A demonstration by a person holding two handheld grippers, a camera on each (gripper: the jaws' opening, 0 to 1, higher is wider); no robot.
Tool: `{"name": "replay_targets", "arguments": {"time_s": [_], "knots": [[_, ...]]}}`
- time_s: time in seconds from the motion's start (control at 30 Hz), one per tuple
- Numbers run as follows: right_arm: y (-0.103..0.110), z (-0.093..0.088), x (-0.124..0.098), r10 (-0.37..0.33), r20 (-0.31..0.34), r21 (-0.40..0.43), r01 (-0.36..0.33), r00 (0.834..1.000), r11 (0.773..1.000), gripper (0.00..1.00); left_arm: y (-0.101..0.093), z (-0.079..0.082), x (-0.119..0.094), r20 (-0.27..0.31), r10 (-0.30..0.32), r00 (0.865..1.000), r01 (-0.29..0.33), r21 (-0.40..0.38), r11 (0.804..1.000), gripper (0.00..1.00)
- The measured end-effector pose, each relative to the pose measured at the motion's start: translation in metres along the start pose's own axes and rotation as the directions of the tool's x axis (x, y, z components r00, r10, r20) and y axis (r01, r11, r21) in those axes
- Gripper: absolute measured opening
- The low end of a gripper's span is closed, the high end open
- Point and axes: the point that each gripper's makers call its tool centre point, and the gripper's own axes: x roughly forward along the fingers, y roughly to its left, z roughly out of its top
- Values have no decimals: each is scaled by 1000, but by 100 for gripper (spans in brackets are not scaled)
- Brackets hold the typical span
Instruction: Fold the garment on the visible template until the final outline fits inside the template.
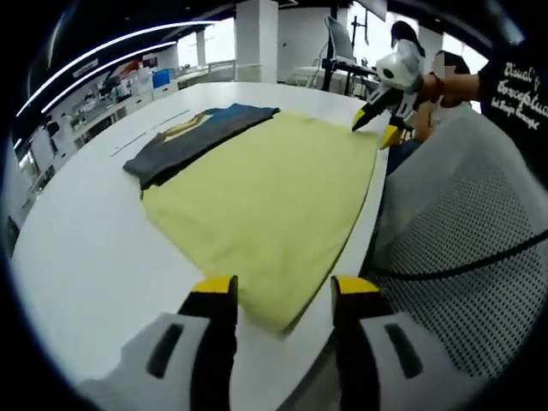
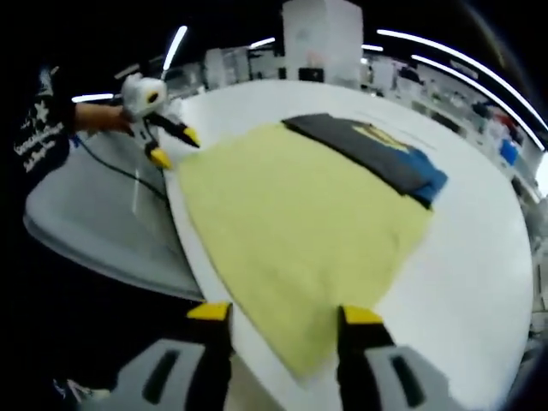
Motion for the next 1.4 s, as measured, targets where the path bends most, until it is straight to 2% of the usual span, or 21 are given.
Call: {"name": "replay_targets", "arguments": {"time_s": [0.13, 0.23, 0.37, 0.4, 0.43, 0.63, 0.87, 0.97, 1.13, 1.27, 1.4], "knots": [[-1, -7, 1, -16, -40, -43, 14, 999, 999, 43, -2, -1, 3, -23, -1, 1000, 2, 48, 999, 36], [-3, -8, 1, -19, -40, -33, 18, 999, 999, 42, -2, -3, 4, -40, 1, 999, 1, 61, 998, 31], [-5, -8, 1, -25, -35, -30, 24, 999, 999, 40, -5, -7, 8, -72, -1, 997, 8, 99, 995, 31], [-6, -8, 1, -27, -34, -27, 26, 999, 999, 39, -6, -4, 9, -46, -8, 999, 12, 92, 996, 30], [-8, -8, 1, -30, -32, -19, 29, 999, 999, 38, -7, -7, 9, -66, -13, 998, 19, 96, 995, 30], [-16, -6, 1, -52, -26, 1, 52, 998, 999, 28, -3, -4, 10, -67, -4, 998, 10, 89, 996, 28], [-21, -4, 2, -67, -17, 24, 67, 998, 997, 19, -4, -5, 12, -63, -32, 998, 37, 67, 997, 14], [-23, -4, 2, -70, -14, 28, 71, 997, 997, 15, -2, -4, 12, -63, -21, 998, 25, 74, 997, 10], [-27, -3, 4, -78, -12, 35, 78, 997, 996, 9, 11, -5, 12, -62, 34, 998, -30, 62, 998, 4], [-26, 0, 6, -77, -9, 35, 77, 997, 996, 2, 13, -5, 13, -58, 40, 998, -37, 48, 998, 1], [-27, 1, 6, -78, -14, 30, 78, 997, 996, 0, 14, -5, 11, -63, 46, 997, -44, 33, 998, 0]]}}
